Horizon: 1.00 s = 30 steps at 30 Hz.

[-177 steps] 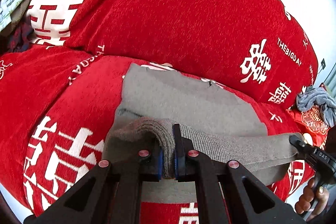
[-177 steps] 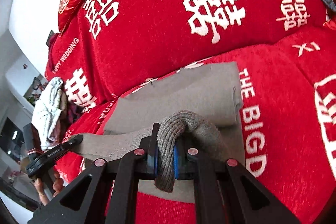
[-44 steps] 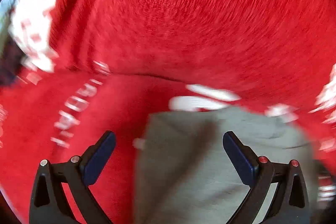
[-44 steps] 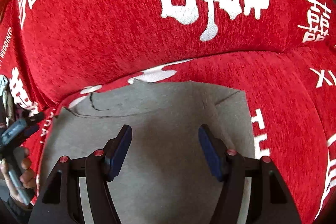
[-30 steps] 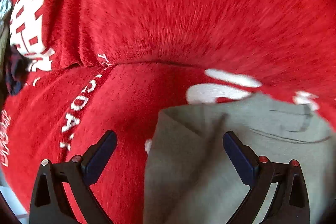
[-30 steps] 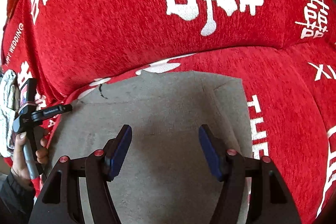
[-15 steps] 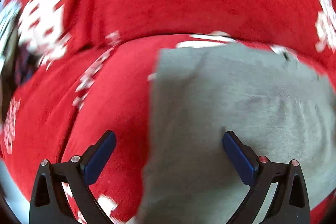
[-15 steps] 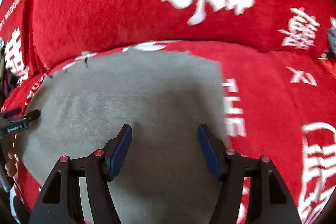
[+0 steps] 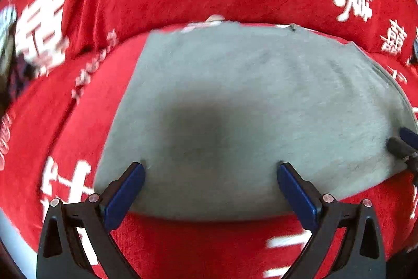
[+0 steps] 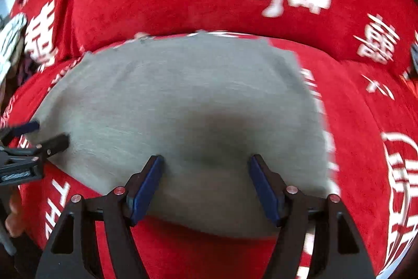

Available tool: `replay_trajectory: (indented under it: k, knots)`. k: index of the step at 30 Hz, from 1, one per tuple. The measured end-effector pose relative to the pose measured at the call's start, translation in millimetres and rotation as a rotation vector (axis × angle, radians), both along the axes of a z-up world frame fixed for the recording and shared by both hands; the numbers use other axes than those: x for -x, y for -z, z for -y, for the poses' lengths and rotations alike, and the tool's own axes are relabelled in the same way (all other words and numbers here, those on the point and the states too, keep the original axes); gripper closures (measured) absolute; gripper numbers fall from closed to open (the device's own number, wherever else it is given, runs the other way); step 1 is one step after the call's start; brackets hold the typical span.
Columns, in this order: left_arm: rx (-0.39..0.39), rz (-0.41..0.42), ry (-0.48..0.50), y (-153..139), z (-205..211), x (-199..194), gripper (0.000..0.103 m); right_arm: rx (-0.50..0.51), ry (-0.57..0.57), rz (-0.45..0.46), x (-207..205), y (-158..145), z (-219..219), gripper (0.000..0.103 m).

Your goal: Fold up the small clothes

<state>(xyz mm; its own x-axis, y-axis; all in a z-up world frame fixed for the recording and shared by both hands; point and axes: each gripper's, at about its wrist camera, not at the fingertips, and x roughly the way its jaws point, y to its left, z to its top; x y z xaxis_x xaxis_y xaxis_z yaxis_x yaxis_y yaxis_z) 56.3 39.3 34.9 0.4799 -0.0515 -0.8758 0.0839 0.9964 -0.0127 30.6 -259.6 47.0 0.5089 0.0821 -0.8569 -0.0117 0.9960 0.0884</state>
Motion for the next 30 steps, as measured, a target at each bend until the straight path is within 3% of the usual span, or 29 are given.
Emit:
replay_trajectory:
  k: [3,7,12,14,16,21,28,29,30]
  knots:
    - [0.035,0.002,-0.014,-10,-22,15,0.001,-0.045,0.01,-0.002,14,-4,23,0.03]
    - [0.083,0.052,-0.065,-28,-45,40,0.001,0.018,0.031,0.028,34,-23,23,0.029]
    - [0.28,-0.004,-0.196,-16,-93,38,0.001,-0.039,0.04,0.059,43,-37,7,0.024]
    - [0.371,-0.037,-0.188,-8,-100,30,0.001,-0.071,0.022,0.066,46,-39,-4,0.024]
    - [0.427,-0.012,-0.178,-7,-103,26,0.001,-0.085,-0.001,0.065,47,-38,-18,0.024]
    - [0.557,-0.028,-0.119,-3,-98,8,0.001,-0.074,-0.061,0.04,49,-30,-44,0.024]
    - [0.774,0.016,-0.106,6,-115,-9,0.001,-0.043,-0.099,0.021,25,-38,-64,0.024]
    - [0.775,0.027,-0.104,5,-117,-8,0.011,-0.038,-0.107,0.024,19,-41,-68,0.024]
    - [0.763,0.021,-0.093,6,-115,-8,0.038,-0.034,-0.116,0.025,10,-45,-73,0.024]
